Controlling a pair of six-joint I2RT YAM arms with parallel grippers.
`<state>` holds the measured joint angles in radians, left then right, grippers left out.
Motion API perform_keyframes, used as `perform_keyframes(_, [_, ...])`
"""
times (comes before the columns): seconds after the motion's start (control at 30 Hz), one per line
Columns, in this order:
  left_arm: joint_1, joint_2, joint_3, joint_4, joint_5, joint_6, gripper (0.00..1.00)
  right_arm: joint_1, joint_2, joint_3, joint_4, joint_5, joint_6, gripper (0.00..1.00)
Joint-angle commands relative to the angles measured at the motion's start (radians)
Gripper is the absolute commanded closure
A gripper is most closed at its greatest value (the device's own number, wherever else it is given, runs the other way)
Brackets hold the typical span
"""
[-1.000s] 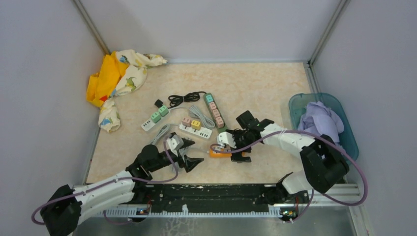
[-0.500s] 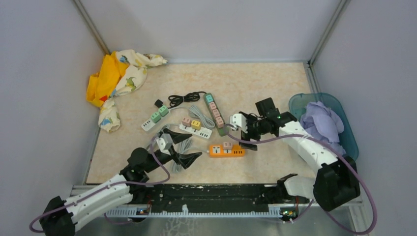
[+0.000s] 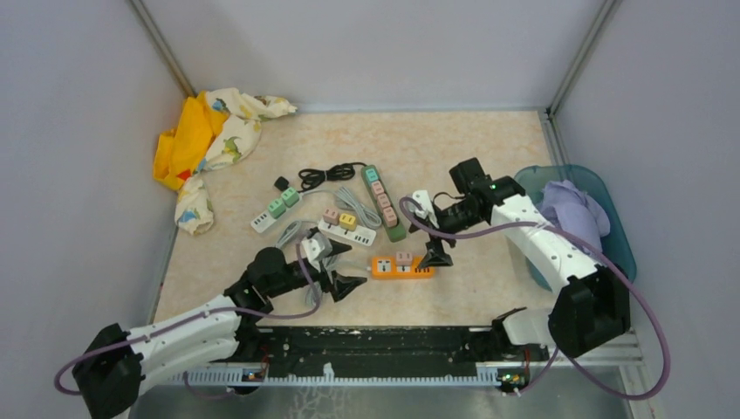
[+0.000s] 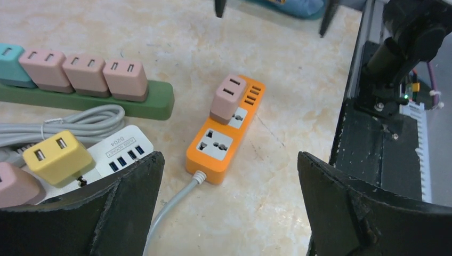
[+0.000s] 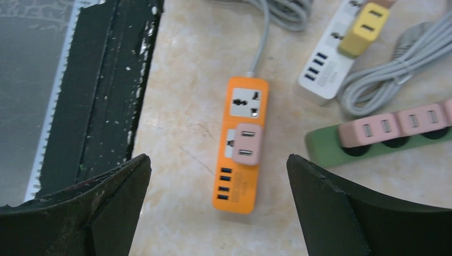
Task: Pull the plug off the socket
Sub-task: Place the socket at the center of the board, then remove the plug from the socket.
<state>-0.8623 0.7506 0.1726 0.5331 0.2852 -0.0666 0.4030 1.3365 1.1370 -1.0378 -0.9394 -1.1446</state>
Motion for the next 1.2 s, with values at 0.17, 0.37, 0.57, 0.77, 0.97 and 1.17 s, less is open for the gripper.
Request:
perform_keyframes(0.17, [-0.012, 0.253, 0.133, -0.066, 0.078, 0.174, 0.03, -0.001, -0.074, -0.148, 0.113, -0.109, -0.052, 0.01])
perform_keyframes(0.37, [-0.056, 0.344, 0.169, -0.055, 0.043, 0.332, 0.03, -0.004, -0.103, -0.252, 0.295, -0.042, 0.022, 0.03])
perform_keyframes(0.57, [-0.059, 0.497, 0.218, -0.051, 0.071, 0.454, 0.06, -0.021, -0.104, -0.288, 0.342, -0.042, 0.04, 0.06])
perform_keyframes(0.77, [-0.059, 0.667, 0.315, -0.048, 0.094, 0.484, 0.16, -0.028, -0.108, -0.308, 0.358, -0.048, 0.048, 0.07])
perform_keyframes(0.97, [-0.06, 0.811, 0.378, -0.04, 0.122, 0.496, 0.26, -0.03, -0.108, -0.319, 0.363, -0.058, 0.048, 0.07])
perform_keyframes(1.17, [-0.059, 0.864, 0.38, -0.049, 0.149, 0.479, 0.48, -0.03, -0.108, -0.327, 0.367, -0.063, 0.044, 0.08])
